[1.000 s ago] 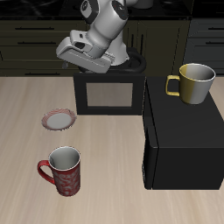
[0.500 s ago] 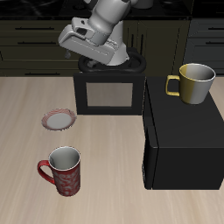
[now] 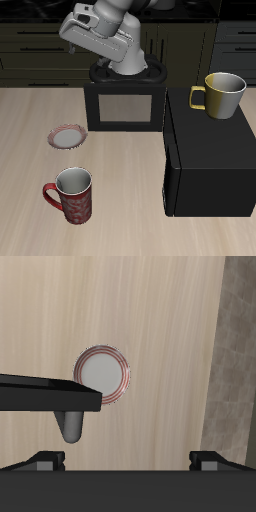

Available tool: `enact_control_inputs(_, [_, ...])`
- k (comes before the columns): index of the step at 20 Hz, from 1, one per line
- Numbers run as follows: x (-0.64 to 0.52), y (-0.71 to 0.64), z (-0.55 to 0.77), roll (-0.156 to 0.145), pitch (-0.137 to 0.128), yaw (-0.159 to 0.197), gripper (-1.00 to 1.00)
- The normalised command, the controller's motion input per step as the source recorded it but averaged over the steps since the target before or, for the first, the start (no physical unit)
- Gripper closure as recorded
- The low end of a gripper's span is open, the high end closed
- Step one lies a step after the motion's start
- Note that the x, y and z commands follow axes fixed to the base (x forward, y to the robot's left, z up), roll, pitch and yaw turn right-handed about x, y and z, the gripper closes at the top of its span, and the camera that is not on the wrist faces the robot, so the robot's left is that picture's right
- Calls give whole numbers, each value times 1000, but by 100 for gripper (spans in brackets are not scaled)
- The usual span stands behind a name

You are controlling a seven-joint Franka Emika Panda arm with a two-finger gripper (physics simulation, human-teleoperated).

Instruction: Open the microwave and place the red mug in it

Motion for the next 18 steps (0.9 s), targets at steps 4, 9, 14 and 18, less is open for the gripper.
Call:
enact_control_inputs(4, [468, 34, 386, 119, 131, -223, -100])
enact_control_inputs(9, [244, 65, 396, 113, 85, -130, -100])
enact_control_inputs(14, [441, 50, 353, 176, 165, -102, -100])
enact_control_inputs(18, [282, -16, 371, 126, 124, -35, -100])
